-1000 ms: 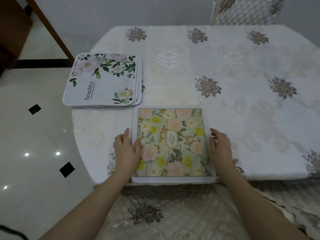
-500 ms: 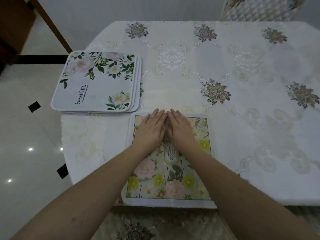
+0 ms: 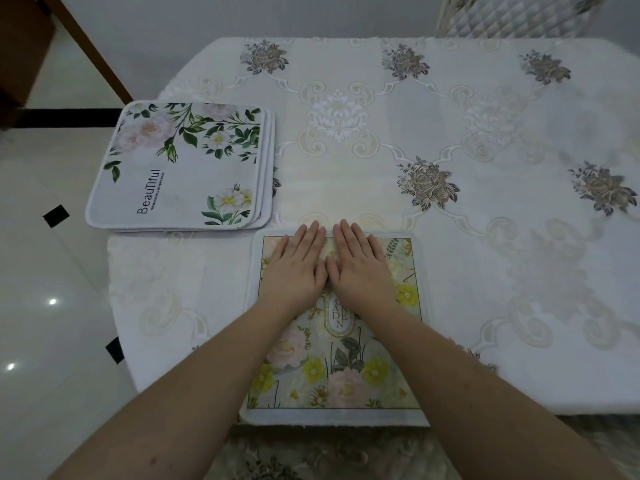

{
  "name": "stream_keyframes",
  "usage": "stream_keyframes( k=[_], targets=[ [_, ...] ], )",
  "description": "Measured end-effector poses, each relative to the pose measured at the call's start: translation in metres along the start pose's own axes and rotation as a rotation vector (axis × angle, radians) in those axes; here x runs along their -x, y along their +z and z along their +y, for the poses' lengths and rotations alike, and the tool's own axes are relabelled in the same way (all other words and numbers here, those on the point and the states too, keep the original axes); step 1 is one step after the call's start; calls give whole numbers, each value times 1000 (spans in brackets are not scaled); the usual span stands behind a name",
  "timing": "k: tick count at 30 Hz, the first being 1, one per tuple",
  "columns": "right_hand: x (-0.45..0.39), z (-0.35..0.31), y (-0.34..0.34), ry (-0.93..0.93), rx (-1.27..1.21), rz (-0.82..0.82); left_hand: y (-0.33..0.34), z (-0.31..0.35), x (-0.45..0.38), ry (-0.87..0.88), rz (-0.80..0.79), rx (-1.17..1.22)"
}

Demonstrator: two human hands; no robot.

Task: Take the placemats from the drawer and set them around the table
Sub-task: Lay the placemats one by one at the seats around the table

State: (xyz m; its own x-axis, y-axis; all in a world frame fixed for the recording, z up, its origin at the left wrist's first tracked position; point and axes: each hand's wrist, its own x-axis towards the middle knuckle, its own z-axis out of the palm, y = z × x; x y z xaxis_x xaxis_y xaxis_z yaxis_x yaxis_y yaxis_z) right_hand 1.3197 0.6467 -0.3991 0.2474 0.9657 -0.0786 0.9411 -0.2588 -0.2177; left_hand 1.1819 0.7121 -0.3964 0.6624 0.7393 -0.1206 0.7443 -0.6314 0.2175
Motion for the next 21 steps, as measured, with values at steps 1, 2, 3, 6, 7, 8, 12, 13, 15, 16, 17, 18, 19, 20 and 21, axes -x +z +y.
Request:
stream_keyframes(
  k=[1, 2, 3, 6, 7, 8, 12, 13, 15, 16, 17, 18, 19, 20, 21],
  targets=[
    [1, 2, -1, 14, -4, -7, 0, -2, 1, -10, 1, 7],
    [2, 5, -2, 28, -5, -9, 0, -3, 2, -18, 0, 8],
    [3, 7, -3, 41, -5, -5, -1, -5, 2, -23, -1, 5],
    [7, 18, -7, 74, 13, 0, -2, -13, 6, -35, -3, -5],
    [9, 23, -8, 82, 20, 1, -3, -16, 8, -47, -5, -9],
    [10, 28, -9, 90, 16, 4, -4, -19, 10, -61, -7, -10],
    [20, 53, -14, 129, 15, 7, -8, -25, 15, -84, -1, -7],
    [22, 58, -15, 138, 20, 8, -8, -26, 15, -80, -2, -1],
    [24, 64, -17, 152, 12, 3, -7, -25, 14, -75, -1, 6],
    [24, 65, -17, 153, 9, 1, -7, -25, 14, -77, 4, 6],
    [24, 64, -17, 154, 6, -1, -6, -26, 14, -81, 9, 6],
    [24, 64, -17, 161, 4, -2, -6, -28, 14, -87, 14, 5],
    [24, 63, -17, 173, 3, 2, -7, -30, 15, -94, 19, 5],
    [24, 63, -17, 185, 5, 8, -7, -33, 16, -99, 24, 6],
    [25, 63, -16, 196, 8, 14, -7, -36, 18, -102, 24, 5]
  ],
)
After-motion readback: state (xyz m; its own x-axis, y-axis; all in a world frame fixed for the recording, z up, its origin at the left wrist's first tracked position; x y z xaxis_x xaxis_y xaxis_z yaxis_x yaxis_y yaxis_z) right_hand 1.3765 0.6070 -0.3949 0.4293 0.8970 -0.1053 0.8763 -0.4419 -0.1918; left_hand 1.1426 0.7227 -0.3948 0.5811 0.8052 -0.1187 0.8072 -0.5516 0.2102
